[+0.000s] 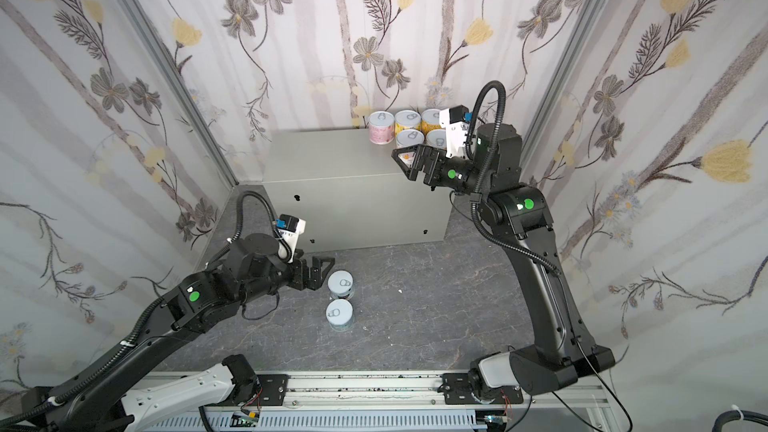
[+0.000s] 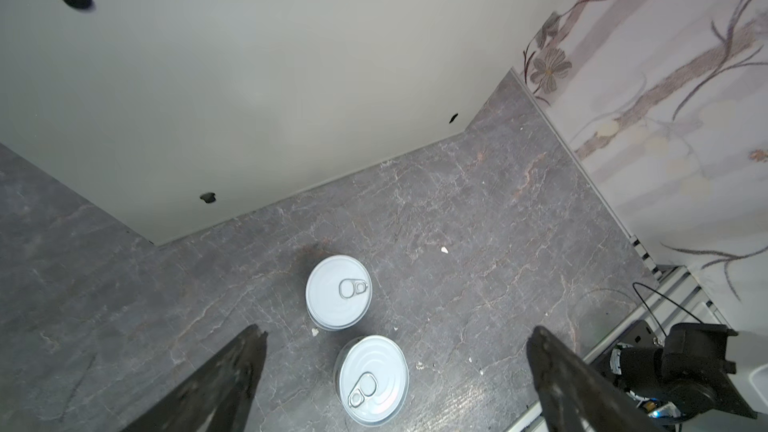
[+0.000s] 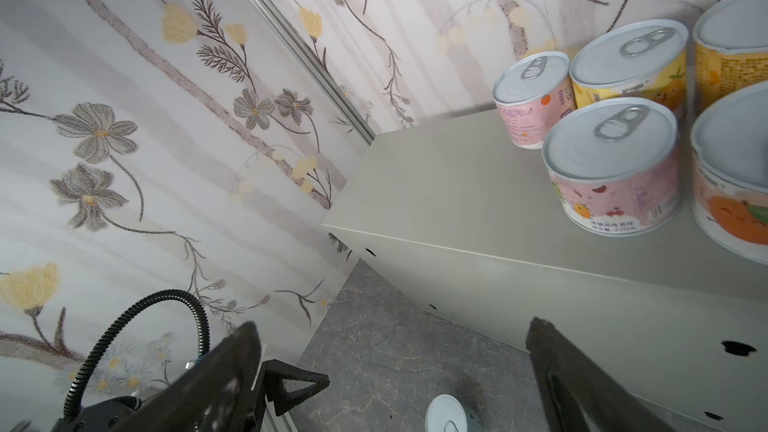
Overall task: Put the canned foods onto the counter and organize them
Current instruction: 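Lower the left gripper over the floor cans while the right arm retracts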
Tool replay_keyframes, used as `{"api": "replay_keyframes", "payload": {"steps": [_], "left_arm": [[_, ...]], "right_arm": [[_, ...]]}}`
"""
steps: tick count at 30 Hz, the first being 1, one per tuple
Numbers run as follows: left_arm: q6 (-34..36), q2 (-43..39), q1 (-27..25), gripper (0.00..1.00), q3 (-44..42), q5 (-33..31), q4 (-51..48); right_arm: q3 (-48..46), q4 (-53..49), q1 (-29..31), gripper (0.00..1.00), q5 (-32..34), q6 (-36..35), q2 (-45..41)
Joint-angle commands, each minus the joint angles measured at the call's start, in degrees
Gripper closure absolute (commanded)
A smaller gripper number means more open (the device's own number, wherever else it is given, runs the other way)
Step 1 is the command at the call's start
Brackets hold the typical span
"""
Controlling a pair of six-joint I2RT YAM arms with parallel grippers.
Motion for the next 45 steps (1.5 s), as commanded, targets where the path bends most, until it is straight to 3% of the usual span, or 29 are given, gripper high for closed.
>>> {"api": "replay_keyframes", "payload": {"steps": [1,10,16,20,26,33,45], "left_arm": [[-7.7,0.2,-4.1,0.00,-4.0,-5.5,1.7],[-18.7,3.7,-16.4,0.00,-13.3,-12.6,1.5],[-26.8,6.3,-20.0,0.00,-19.2,-14.5,3.0],[-29.5,6.1,-20.6,0.00,-21.3,-17.8,3.1],[-27.7,10.1,-20.6,0.00,-22.9,-14.2,9.9],[-28.0,14.5,-20.4,0.00,-21.7,-15.1,10.0],[-27.7,21.4,-19.3,0.01,-19.0,-14.7,9.6]], "right_arm": [[-5.7,0.2,0.0,0.00,3.9,-1.7,-4.5],[-15.1,-2.4,-0.1,0.00,6.6,-2.9,-14.2],[-18.7,-3.9,-0.1,0.00,7.0,-3.5,-18.3],[-19.9,-5.5,0.0,0.00,7.6,-4.6,-20.2],[-21.9,-6.7,0.0,0.00,8.7,-5.0,-22.3],[-23.6,-12.5,0.0,0.00,14.0,-6.2,-23.3],[-28.8,-21.2,0.2,0.00,15.1,-9.1,-23.7]]}}
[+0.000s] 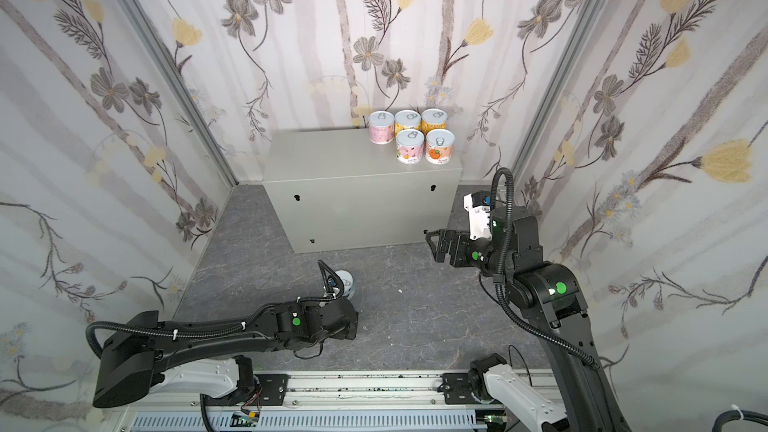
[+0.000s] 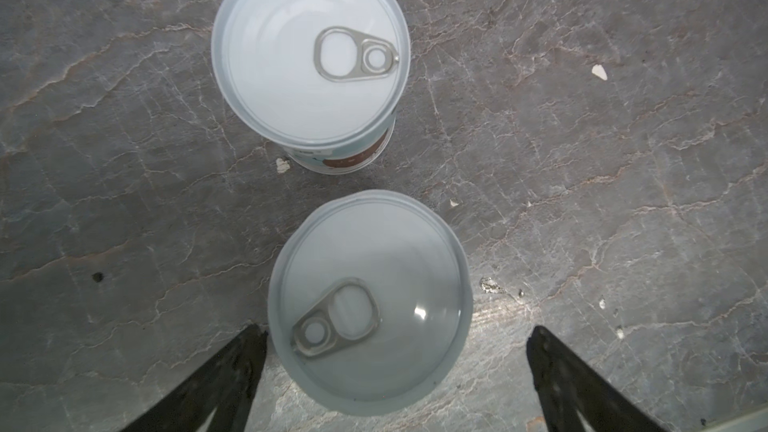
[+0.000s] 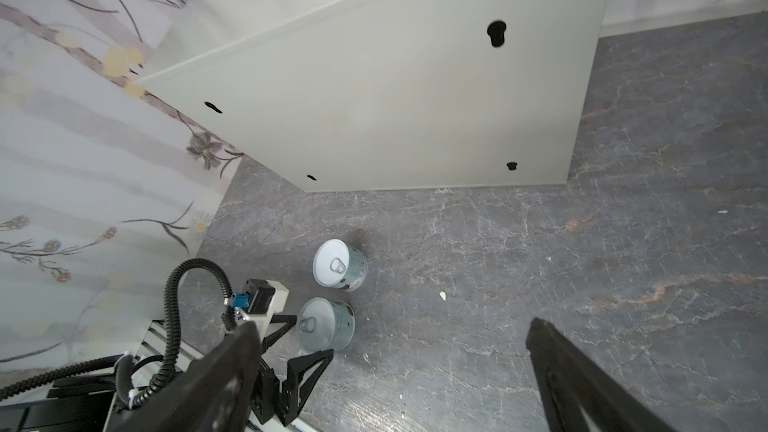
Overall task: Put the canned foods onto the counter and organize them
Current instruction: 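Lower the left gripper over the floor cans while the right arm retracts, then close the left gripper on the floor can nearest the robot and lift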
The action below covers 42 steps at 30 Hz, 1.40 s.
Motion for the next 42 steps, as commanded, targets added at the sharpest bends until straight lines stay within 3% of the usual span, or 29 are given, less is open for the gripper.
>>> {"api": "replay_keyframes", "payload": {"steps": [1,19,30,36,42], "left_arm": [[-1.0,1.4,0.3,0.01,1.0,-0.4,0.3],[1.0,4.1,2.8,0.10,2.5,3.5,-0.7],[3.9,4.7,5.3,0.28,4.8,3.5,-2.6],[5.1,5.5,5.9,0.28,6.4,4.3,-4.2],[6.2,5.0,6.1,0.34,9.3,3.6,-7.6]], "right_arm": [[-1.7,-2.6,0.1,0.00,0.8,-1.8,-0.4],[-4.7,-1.1,0.2,0.00,-0.2,-2.5,-1.8],[-5.9,1.9,0.3,0.00,-2.2,-3.3,-2.1],[-6.2,3.4,0.3,0.00,-3.1,-4.1,-1.9],[-6.4,3.8,0.2,0.00,-2.9,-4.8,-2.2]]}}
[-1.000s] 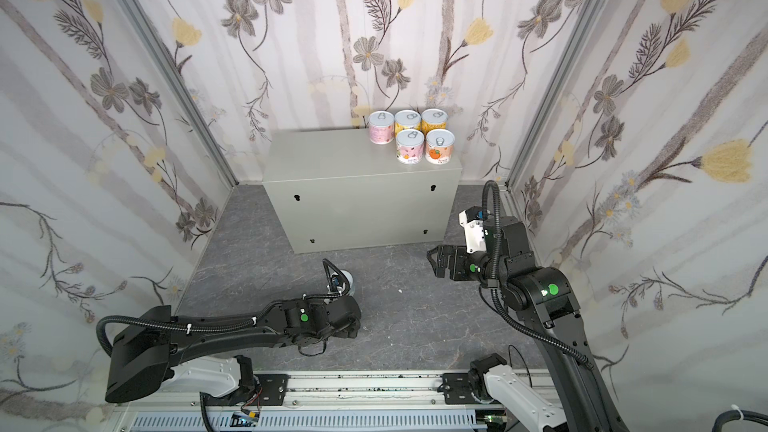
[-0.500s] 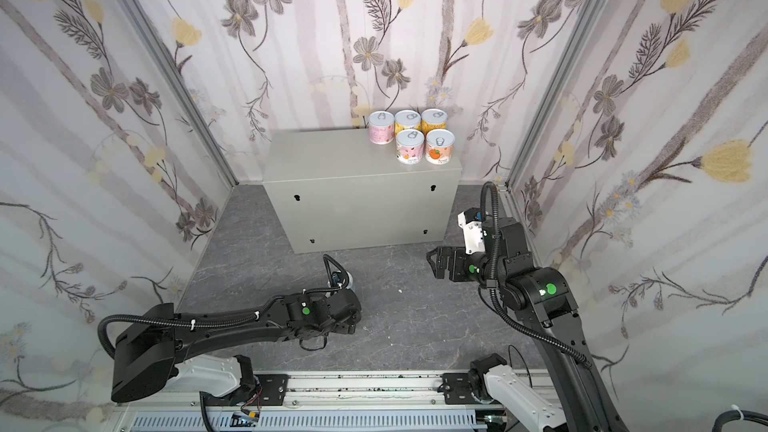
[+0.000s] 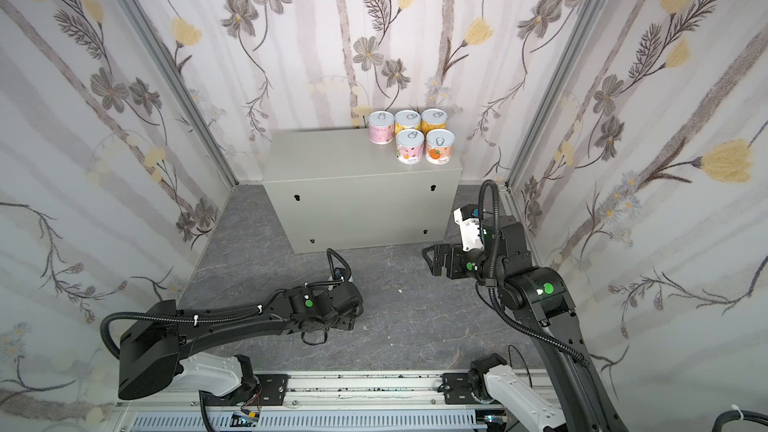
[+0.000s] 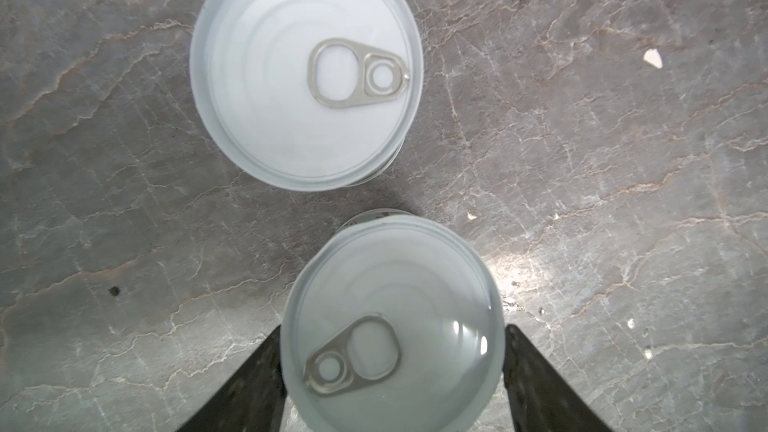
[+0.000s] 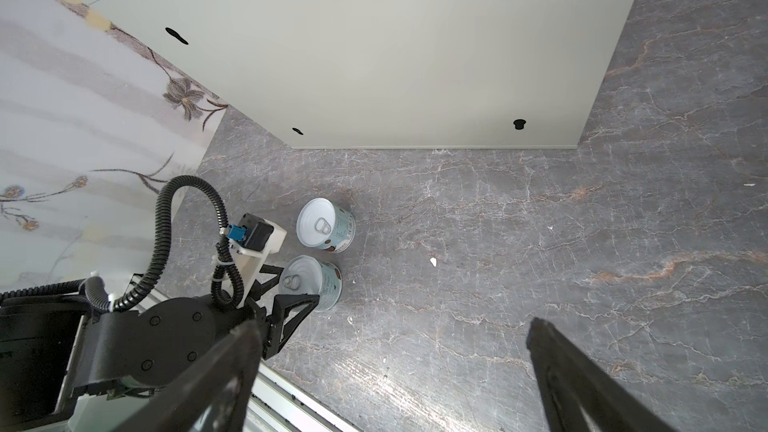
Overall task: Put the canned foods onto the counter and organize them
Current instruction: 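Close the left gripper on the floor can nearest the robot and lift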
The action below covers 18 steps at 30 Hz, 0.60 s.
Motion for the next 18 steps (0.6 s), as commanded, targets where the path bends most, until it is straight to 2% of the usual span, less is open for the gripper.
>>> {"api": "replay_keyframes", "payload": {"steps": [1,12,18], "left_arm": [[1.3,-1.3,0.2,0.36,2.1,-2.2,-2.4],[7.7,-9.7,0.2,0.42,10.4,-1.3,-7.6],[13.2,-11.4,2.0,0.43,18.7,1.7,-10.3]], "right_arm": [[-0.4,2.3,0.0,0.00,-0.5,-1.1,-0.1],[-2.1,4.8,-0.1,0.00,-3.2,-4.6,-0.9],[-2.4,5.3,0.0,0.00,-3.7,-6.9,-0.4]]}}
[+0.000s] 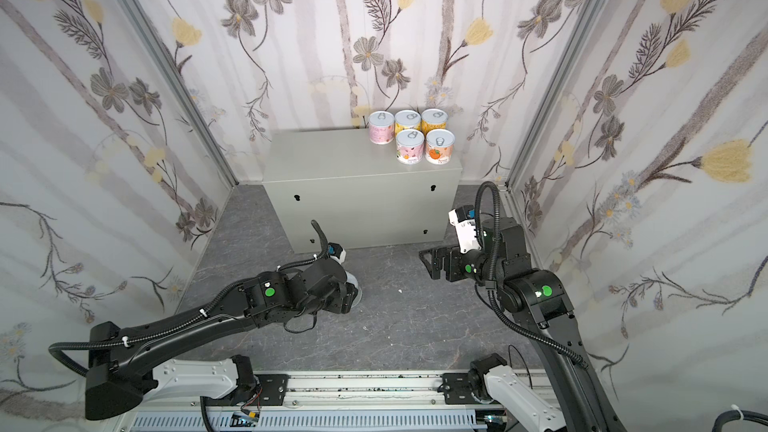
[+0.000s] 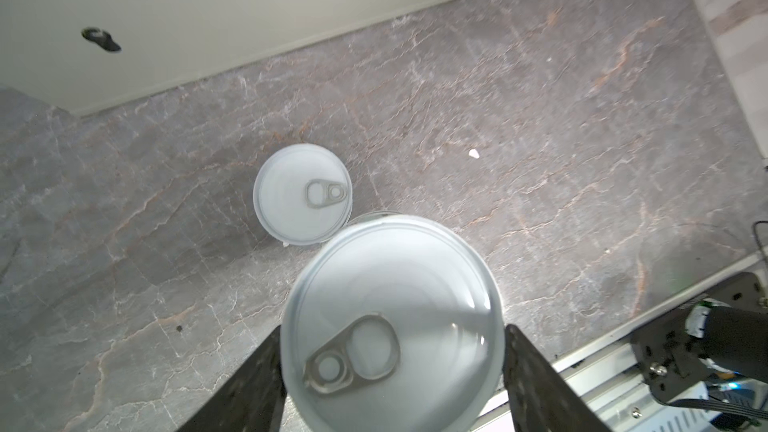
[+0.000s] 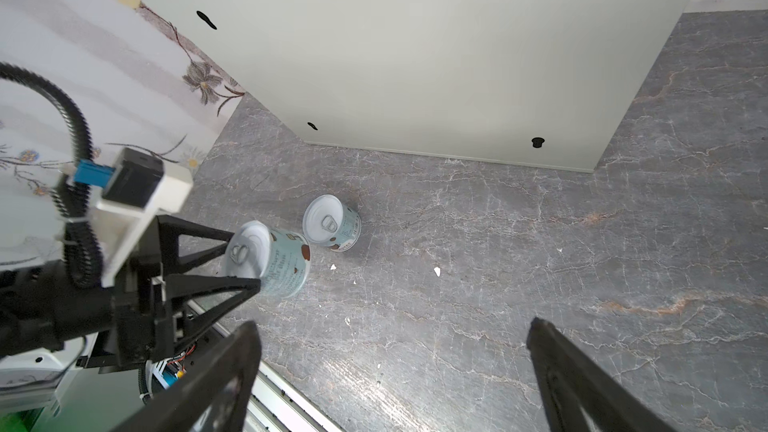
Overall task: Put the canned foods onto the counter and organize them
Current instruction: 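Close the left gripper on the floor can nearest the robot and lift, then carry the held can up to the cabinet top beside the can group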
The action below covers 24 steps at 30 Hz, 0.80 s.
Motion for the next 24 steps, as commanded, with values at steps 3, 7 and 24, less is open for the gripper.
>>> {"api": "replay_keyframes", "payload": {"steps": [3,7,24], "left_arm": [[6.3,0.0,2.8,0.43,8.8,1.1,-3.2],[9.3,1.4,6.2,0.44,16.7,3.5,-5.1],[17.2,9.7,14.9,0.44,45.3,11.9,-13.1]], "right_arm": [[-0.1,2.9,0.0,0.00,-1.2,-3.0,0.9],[-0.7,5.4,0.5,0.00,-7.2,-6.7,-0.2],[-3.9,14.8,9.8,0.00,-5.2,-12.5,-2.5]]}}
